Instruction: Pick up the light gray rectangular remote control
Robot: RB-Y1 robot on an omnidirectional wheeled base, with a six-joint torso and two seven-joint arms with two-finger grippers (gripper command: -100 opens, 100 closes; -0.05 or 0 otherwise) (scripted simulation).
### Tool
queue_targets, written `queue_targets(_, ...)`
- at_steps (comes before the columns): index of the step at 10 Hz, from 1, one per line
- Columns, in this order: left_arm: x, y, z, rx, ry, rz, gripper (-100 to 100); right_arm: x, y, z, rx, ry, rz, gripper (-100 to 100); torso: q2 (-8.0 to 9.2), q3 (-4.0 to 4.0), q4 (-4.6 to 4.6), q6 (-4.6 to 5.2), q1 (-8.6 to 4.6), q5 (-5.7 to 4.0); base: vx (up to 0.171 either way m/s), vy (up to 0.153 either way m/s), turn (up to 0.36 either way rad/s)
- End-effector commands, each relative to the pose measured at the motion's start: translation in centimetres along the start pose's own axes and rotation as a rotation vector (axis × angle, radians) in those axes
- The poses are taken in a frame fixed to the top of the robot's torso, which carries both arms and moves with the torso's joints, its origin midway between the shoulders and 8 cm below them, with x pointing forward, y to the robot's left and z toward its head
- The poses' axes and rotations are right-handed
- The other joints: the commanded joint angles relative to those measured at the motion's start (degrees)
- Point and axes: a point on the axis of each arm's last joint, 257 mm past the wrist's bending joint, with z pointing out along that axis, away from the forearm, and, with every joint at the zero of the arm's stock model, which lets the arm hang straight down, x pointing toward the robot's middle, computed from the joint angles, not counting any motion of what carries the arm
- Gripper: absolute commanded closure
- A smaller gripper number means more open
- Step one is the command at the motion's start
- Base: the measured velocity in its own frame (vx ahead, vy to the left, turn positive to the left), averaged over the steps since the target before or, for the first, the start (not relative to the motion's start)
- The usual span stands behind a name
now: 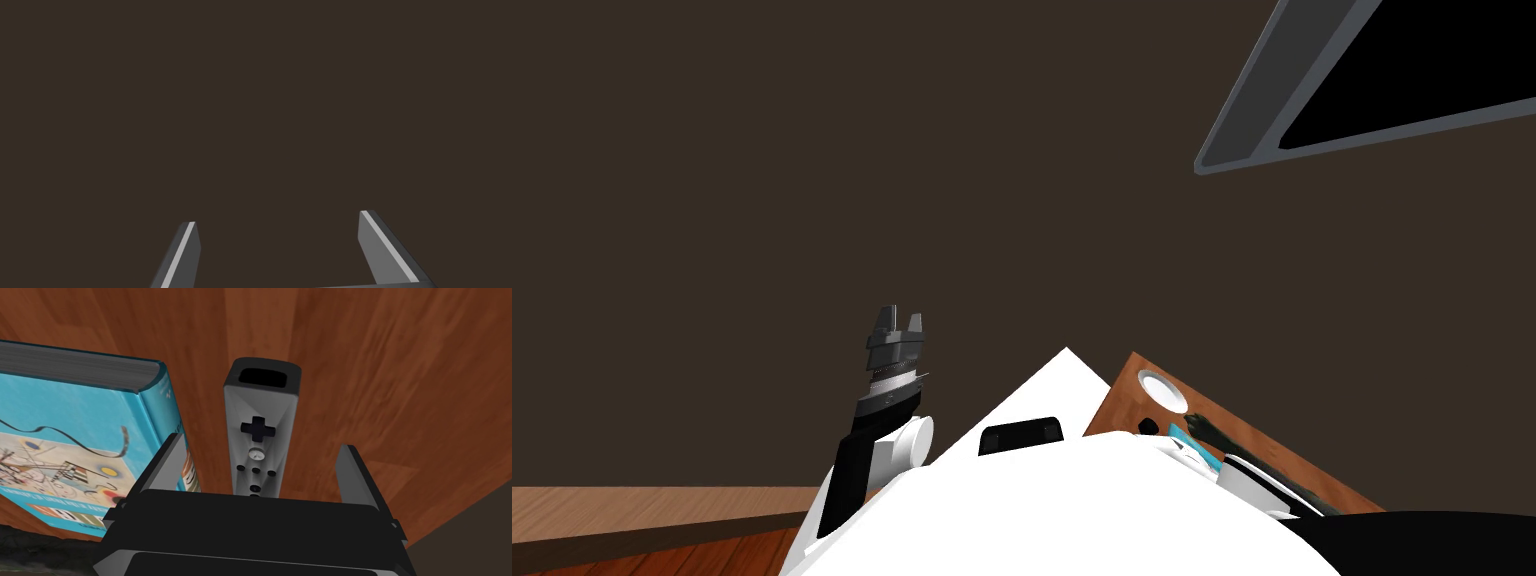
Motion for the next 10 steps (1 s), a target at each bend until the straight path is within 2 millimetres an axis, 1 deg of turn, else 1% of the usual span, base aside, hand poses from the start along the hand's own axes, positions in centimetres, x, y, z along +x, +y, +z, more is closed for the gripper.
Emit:
queue_targets(1, 0.0, 0.0, 0.0, 0.0, 0.0, 0.0, 0, 0.0, 0.0, 0.0, 0.0, 0.0, 0.0, -100, 0.0, 0.0, 0.0, 0.0, 0.0, 0.0, 0.0, 0.0, 0.0)
queue_targets(2, 0.0, 0.0, 0.0, 0.0, 0.0, 0.0, 0, 0.1, 0.0, 0.0, 0.0, 0.0, 0.004, 100, -0.01, 0.0, 0.0, 0.0, 0.03, 0.02, 0.0, 0.0, 0.0)
queue_targets(6, 0.0, 0.0, 0.0, 0.0, 0.0, 0.0, 0, 0.1, 0.0, 0.0, 0.0, 0.0, 0.003, 100, -0.08, -0.04, -0.01, -0.03, -0.01, -0.03, 0.0, 0.0, 0.0)
queue_targets(7, 0.0, 0.0, 0.0, 0.0, 0.0, 0.0, 0, 0.1, 0.0, 0.0, 0.001, 0.0, 0.003, 0, -0.07, -0.04, 0.0, -0.03, -0.02, -0.03, 0.0, 0.0, 0.0)
queue_targets(8, 0.0, 0.0, 0.0, 0.0, 0.0, 0.0, 0, -1.0, -0.1, -0.3, 0.0, 0.0, 0.001, 100, -0.07, -0.04, 0.0, -0.03, -0.02, -0.03, 0.004, 0.027, -0.053)
queue_targets(10, 0.0, 0.0, 0.0, 0.0, 0.0, 0.0, 0, -1.8, -0.1, -0.6, 0.001, 0.0, -0.003, 100, -0.07, -0.03, 0.0, -0.02, 0.14, 0.01, -0.005, 0.049, -0.031)
